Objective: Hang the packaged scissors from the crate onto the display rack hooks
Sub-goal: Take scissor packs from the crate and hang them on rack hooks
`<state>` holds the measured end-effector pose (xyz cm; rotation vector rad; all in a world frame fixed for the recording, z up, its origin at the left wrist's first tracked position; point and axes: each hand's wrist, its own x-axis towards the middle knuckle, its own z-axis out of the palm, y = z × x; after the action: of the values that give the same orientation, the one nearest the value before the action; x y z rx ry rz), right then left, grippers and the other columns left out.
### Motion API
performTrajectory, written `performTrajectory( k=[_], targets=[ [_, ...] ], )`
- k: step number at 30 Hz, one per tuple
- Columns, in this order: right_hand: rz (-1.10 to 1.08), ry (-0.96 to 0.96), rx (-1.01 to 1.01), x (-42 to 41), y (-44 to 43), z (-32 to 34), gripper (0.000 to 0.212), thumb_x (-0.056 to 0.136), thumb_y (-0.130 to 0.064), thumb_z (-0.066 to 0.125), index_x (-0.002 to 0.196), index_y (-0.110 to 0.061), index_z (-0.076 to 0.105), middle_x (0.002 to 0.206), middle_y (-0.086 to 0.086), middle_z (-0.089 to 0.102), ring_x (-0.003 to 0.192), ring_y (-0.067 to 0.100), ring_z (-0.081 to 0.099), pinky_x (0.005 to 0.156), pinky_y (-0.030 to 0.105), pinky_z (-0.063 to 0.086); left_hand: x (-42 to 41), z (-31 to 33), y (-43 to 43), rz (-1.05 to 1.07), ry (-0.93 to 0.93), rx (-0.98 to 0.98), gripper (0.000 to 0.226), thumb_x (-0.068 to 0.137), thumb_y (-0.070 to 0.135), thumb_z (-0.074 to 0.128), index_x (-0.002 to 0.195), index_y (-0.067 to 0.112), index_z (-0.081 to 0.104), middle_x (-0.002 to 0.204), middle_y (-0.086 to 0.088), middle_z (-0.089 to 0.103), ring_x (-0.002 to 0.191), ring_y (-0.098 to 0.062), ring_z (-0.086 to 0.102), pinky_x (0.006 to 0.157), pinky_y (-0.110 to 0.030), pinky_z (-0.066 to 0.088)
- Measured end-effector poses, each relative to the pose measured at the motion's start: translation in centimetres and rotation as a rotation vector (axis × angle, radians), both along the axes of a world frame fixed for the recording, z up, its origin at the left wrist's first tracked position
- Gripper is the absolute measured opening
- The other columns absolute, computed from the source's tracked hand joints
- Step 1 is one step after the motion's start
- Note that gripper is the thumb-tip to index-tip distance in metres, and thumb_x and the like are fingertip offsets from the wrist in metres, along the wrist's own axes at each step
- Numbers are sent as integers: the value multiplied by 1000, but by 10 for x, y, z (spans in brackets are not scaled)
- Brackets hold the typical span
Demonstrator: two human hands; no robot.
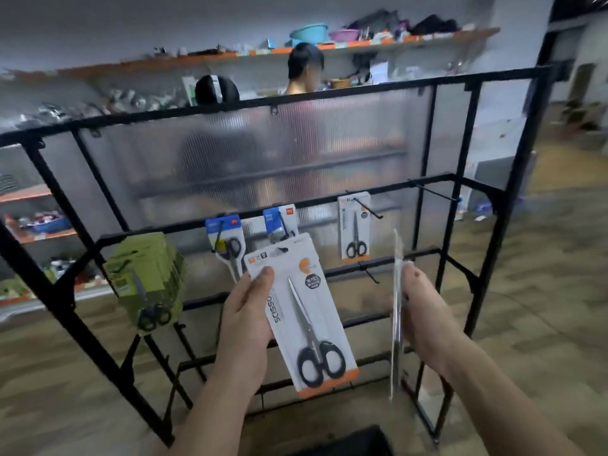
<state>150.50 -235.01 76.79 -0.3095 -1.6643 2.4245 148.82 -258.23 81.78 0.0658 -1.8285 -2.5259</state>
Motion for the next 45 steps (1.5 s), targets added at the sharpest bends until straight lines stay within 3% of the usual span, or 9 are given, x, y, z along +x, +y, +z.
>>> performTrajectory(
  k=[5,11,18,22,25,31,36,39,45],
  targets=[
    [-146,69,164,7,-1,1,28,93,-27,71,116,-16,60,98,4,75,81,11,74,64,23,57,5,-5,8,-89,32,-108,13,102,30,59,102,26,71,97,0,80,93,-24,76,90,-52,56],
    [-189,44,339,-18,38,-1,26,90,-28,76,113,-24,63,97,2,76,88,20,75,69,35,63,-16,-4,41,-135,110,-226,23,106,34,50,112,24,69,97,1,80,87,-15,77,74,-38,55],
    [-91,68,285,-80,100,-8,18,95,-30,70,107,-16,68,97,15,75,90,36,74,78,54,63,-54,-8,110,-78,105,-292,27,106,35,47,114,20,68,100,1,80,92,-16,77,65,-23,59],
    [13,65,297,-122,123,-10,15,96,-29,70,108,-20,69,95,2,77,86,21,76,75,39,63,-73,-11,148,-5,90,-275,27,106,34,49,117,19,68,105,-3,79,98,-22,77,80,-36,62],
    [44,33,281,-147,130,-21,11,98,-25,69,107,-19,69,90,-7,78,83,11,76,70,29,60,-79,-20,168,61,59,-259,27,106,31,49,119,15,68,107,-6,79,98,-23,77,78,-34,63],
    [70,-12,265,-176,136,-37,12,99,-26,67,106,-16,66,91,0,74,75,9,71,61,20,52,-84,-35,181,172,-38,-252,28,108,25,49,119,9,68,108,-13,78,100,-31,75,87,-45,62],
    [72,-80,255,-209,134,-38,15,98,-29,68,107,-19,62,102,8,71,92,17,67,80,38,57,-91,-40,188,174,-45,-259,30,108,27,48,119,10,69,108,-12,78,102,-30,75,89,-46,60],
    [54,-95,294,-237,135,-38,18,98,-30,67,111,-20,58,104,-1,67,93,13,64,72,29,48,-99,-42,193,179,-44,-238,29,108,27,48,117,12,70,106,-11,79,99,-29,76,85,-45,62],
    [-29,-131,426,-296,137,-34,24,96,-28,69,108,-11,58,98,4,66,84,17,62,68,29,49,-116,-47,197,141,-62,-219,28,107,29,50,116,11,69,103,-11,79,96,-29,76,76,-38,62]
  ],
)
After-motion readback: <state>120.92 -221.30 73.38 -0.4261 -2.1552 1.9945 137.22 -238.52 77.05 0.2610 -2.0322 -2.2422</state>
